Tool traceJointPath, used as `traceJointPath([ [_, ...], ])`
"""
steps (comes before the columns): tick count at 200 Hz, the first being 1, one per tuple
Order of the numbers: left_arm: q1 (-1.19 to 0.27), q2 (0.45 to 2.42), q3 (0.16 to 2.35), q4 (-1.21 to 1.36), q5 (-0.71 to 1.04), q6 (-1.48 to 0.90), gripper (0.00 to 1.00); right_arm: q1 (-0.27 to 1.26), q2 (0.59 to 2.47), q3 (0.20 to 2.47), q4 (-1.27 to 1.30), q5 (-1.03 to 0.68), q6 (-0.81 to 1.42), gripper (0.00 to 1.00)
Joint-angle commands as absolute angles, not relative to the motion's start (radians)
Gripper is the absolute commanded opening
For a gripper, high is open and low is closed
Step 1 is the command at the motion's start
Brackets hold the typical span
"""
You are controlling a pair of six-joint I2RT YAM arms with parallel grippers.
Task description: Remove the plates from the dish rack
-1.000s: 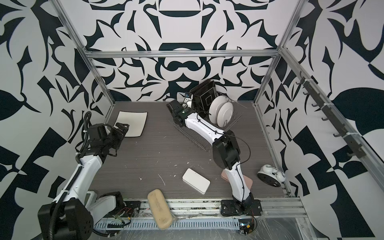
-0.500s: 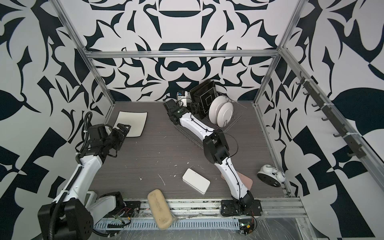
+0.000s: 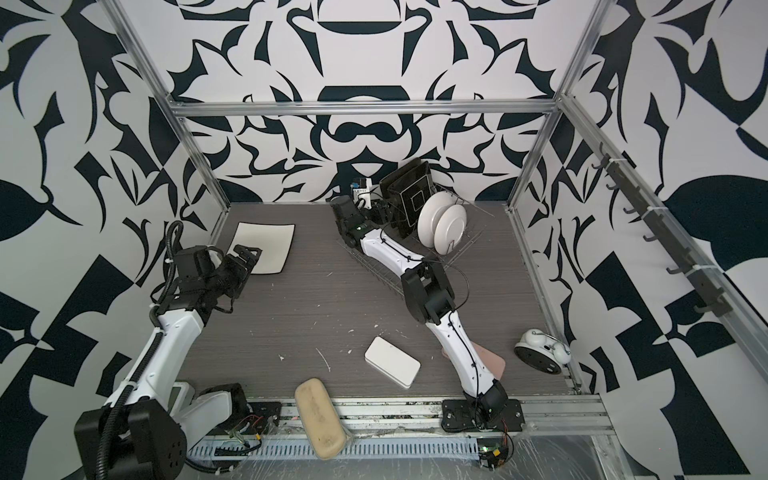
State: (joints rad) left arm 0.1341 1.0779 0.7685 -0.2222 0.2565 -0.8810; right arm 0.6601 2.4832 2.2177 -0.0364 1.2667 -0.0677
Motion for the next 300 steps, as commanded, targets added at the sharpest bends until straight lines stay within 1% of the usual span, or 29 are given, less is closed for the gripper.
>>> traceJointPath([
  [1, 0.134, 1.06, 0.799, -0.25, 0.265, -0.862, 0.99, 0.651, 2.487, 2.208, 0.129, 1.307, -0.17, 0.7],
  [27, 0.134, 1.057, 0.792, -0.252, 0.262, -0.862, 0.99, 0.641, 2.489, 2.18, 0.221, 1.285, -0.235, 0.69],
  [76, 0.133, 1.055, 0.792, -0.254, 0.263, -0.856, 0.99, 0.619, 2.489, 2.151, 0.264, 1.265, -0.236, 0.69],
  [117, 0.133, 1.051, 0.795, -0.259, 0.262, -0.854, 1.0, 0.603, 2.502, 2.147, 0.311, 1.256, -0.246, 0.66],
  [172, 0.134, 1.041, 0.793, -0.268, 0.255, -0.854, 0.99, 0.594, 2.516, 2.128, 0.529, 1.255, -0.388, 0.6],
  [243, 0.134, 1.033, 0.806, -0.288, 0.247, -0.848, 0.99, 0.577, 2.547, 2.161, 0.532, 1.239, -0.343, 0.52],
  [300, 0.133, 1.032, 0.811, -0.291, 0.247, -0.848, 0.99, 0.561, 2.565, 2.181, 0.534, 1.255, -0.308, 0.5],
])
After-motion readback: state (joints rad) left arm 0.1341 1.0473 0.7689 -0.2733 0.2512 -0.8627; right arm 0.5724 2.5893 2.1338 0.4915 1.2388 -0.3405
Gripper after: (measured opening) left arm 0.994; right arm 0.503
